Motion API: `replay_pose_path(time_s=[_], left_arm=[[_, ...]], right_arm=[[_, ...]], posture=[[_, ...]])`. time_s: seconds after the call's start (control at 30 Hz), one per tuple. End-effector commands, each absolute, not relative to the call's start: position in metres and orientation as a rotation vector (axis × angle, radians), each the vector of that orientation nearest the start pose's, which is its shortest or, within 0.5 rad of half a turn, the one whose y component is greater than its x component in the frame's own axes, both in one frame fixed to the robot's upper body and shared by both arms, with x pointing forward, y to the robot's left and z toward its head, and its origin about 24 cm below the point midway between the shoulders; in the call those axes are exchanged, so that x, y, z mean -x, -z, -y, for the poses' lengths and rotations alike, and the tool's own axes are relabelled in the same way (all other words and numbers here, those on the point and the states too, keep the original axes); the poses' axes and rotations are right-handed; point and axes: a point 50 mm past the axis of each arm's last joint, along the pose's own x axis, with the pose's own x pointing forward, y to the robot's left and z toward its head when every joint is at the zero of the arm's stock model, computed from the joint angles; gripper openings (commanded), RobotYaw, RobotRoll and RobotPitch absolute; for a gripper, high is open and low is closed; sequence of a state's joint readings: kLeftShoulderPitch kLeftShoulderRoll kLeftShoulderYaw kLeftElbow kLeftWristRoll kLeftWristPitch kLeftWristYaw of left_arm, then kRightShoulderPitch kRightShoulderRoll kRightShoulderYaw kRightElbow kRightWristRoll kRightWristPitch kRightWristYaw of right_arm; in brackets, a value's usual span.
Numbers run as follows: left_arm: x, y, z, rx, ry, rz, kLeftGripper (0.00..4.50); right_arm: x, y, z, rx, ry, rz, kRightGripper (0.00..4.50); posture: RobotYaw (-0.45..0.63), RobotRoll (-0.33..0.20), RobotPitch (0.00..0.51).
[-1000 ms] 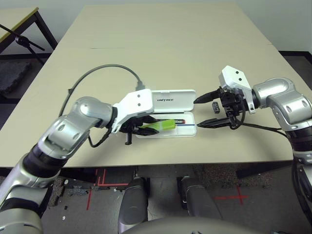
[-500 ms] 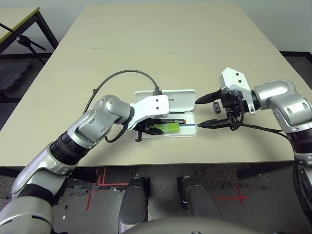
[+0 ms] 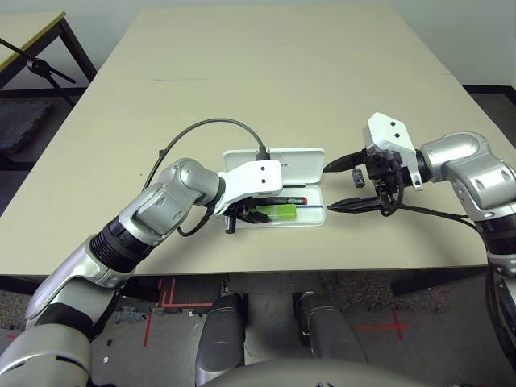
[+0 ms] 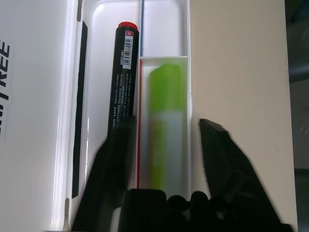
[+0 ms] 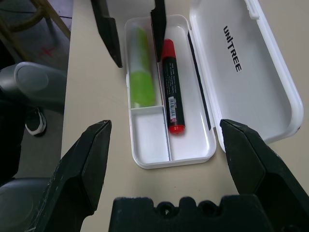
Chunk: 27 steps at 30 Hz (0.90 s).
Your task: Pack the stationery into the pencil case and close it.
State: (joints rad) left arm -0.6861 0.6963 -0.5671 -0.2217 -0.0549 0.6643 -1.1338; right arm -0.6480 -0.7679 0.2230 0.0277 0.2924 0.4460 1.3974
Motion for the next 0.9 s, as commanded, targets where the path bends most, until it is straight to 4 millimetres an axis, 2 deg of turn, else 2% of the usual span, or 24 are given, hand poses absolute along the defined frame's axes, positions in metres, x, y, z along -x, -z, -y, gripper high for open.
replay_pose_path(time_s=[0.03,0.07,0.1,0.2,0.5,0.63,0.77,0.9], left_arm=[[-0.280,-0.151,-0.114,-0.857,1.347,-0.440,4.07],[-0.280,-0.153,-0.116,-0.857,1.343,-0.430,4.43],[-0.279,-0.157,-0.118,-0.851,1.345,-0.412,4.47],[-0.273,-0.172,-0.129,-0.801,1.349,-0.353,4.47],[-0.252,-0.207,-0.184,-0.738,1.290,-0.291,4.47],[-0.247,-0.212,-0.190,-0.725,1.275,-0.278,4.47],[-0.245,-0.215,-0.188,-0.710,1.277,-0.254,4.47],[-0.245,-0.217,-0.186,-0.702,1.278,-0.247,4.47]], right_arm=[[-0.297,-0.179,0.175,0.530,-1.436,-0.313,4.50],[-0.297,-0.179,0.175,0.530,-1.435,-0.313,4.50],[-0.297,-0.179,0.175,0.530,-1.434,-0.313,4.50],[-0.297,-0.179,0.176,0.530,-1.428,-0.313,4.50],[-0.297,-0.175,0.179,0.522,-1.416,-0.321,4.50],[-0.299,-0.174,0.179,0.518,-1.416,-0.322,4.50],[-0.299,-0.176,0.181,0.499,-1.407,-0.318,4.50],[-0.300,-0.184,0.193,0.425,-1.320,-0.314,4.50]], posture=[[-0.01,0.000,0.127],[-0.01,0.000,0.126],[-0.01,0.000,0.126],[-0.01,0.000,0.123],[0.00,0.000,0.117],[0.01,0.000,0.115],[0.01,0.000,0.114],[0.01,0.000,0.115]])
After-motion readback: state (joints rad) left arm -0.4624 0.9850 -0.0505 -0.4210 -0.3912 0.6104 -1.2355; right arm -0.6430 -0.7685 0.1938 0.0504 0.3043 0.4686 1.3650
